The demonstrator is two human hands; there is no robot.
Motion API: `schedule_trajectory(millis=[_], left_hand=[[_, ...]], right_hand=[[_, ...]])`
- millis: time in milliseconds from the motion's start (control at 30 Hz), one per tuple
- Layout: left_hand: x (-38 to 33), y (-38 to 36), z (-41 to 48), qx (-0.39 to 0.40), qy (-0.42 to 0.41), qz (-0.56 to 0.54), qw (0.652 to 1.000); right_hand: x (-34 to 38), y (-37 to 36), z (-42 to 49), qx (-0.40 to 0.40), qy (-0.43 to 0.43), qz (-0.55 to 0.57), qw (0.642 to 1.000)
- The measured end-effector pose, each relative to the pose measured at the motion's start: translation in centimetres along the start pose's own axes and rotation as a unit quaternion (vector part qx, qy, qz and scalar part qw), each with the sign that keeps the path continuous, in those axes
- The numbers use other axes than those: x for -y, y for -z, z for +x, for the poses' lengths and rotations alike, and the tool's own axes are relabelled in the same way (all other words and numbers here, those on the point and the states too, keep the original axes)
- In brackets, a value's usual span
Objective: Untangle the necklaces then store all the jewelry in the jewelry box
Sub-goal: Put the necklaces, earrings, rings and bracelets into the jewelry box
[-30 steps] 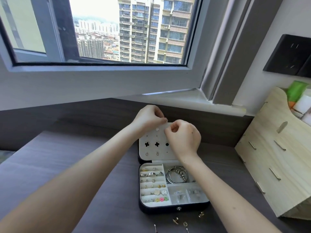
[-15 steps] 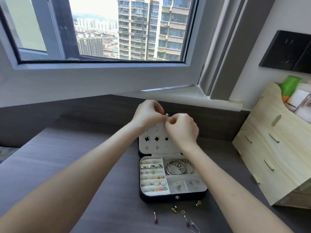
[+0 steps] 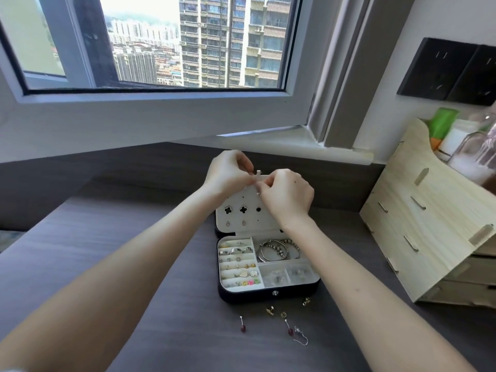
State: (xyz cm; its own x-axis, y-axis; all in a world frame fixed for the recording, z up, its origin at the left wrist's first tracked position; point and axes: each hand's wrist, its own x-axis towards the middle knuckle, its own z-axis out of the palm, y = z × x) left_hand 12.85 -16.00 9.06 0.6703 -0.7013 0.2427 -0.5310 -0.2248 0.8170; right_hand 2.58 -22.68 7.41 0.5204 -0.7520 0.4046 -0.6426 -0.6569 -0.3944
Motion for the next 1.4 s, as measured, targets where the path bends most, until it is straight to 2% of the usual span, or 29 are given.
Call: schedule_trajectory(millis=[67,167,233,300,367,433,467,667,833,967,1033,1100,1167,1267,1333,1400], left_hand=[[0.0,0.0,-0.1,0.002,-0.007,0.004,1.0],[-0.1,-0.1,-0.3,-0.002,-0.02,0.02,1.0],[-0.1,-0.2,-0.5,-0.007,-0.027,0.036,0.999],[-0.2,-0.4,-0.6,-0.014,-0.035,0.054,0.998],[-0.3,-0.6,-0.9,-0.018,-0.043,0.066,0.997],[-0.4,-0.7,-1.2,-0.021,-0.05,0.072,0.996],[-0.4,-0.8,-1.3,-0.023,-0.055,0.073,0.996],[-0.7,-0.8,-2.5,-0.037,-0.083,0.078,0.993],[-0.7,-0.6,-3.1,-0.031,-0.098,0.086,0.991],[-0.7,-0.6,-3.3,-0.032,-0.097,0.085,0.991],[-0.7,-0.6,-3.4,-0.033,-0.097,0.086,0.991],[-0.7,-0.6,-3.4,-0.033,-0.096,0.086,0.991],[-0.7,-0.5,-3.5,-0.03,-0.098,0.087,0.991],[-0.7,-0.3,-3.6,-0.022,-0.099,0.086,0.991],[-0.7,-0.1,-3.6,-0.011,-0.091,0.075,0.993],[-0.7,0.0,-3.4,0.0,-0.082,0.063,0.995]], right_hand=[[-0.6,0.5,-0.5,-0.014,0.005,-0.003,1.0],[-1.8,2.0,-2.2,-0.021,0.004,0.066,0.998],[-2.8,3.6,-4.1,0.004,0.035,0.101,0.994],[-3.7,5.6,-6.2,0.071,0.084,0.135,0.985],[-4.8,7.2,-8.5,0.181,0.141,0.13,0.965],[-6.2,7.8,-10.7,0.275,0.224,0.053,0.933],[-6.9,7.7,-11.8,0.294,0.267,0.017,0.918],[-10.3,5.8,-14.0,0.26,0.397,-0.056,0.878],[-10.7,5.3,-14.7,0.201,0.439,-0.079,0.872],[-10.8,4.9,-15.4,0.165,0.459,-0.15,0.86],[-10.8,4.9,-15.7,0.159,0.458,-0.181,0.856],[-10.7,5.0,-15.7,0.159,0.433,-0.161,0.872],[-10.1,5.8,-15.3,0.145,0.382,-0.071,0.91],[-7.7,7.9,-13.3,0.154,0.243,0.071,0.955],[-6.1,8.5,-11.4,0.182,0.144,0.154,0.96],[-4.7,8.2,-9.2,0.167,0.089,0.211,0.959]])
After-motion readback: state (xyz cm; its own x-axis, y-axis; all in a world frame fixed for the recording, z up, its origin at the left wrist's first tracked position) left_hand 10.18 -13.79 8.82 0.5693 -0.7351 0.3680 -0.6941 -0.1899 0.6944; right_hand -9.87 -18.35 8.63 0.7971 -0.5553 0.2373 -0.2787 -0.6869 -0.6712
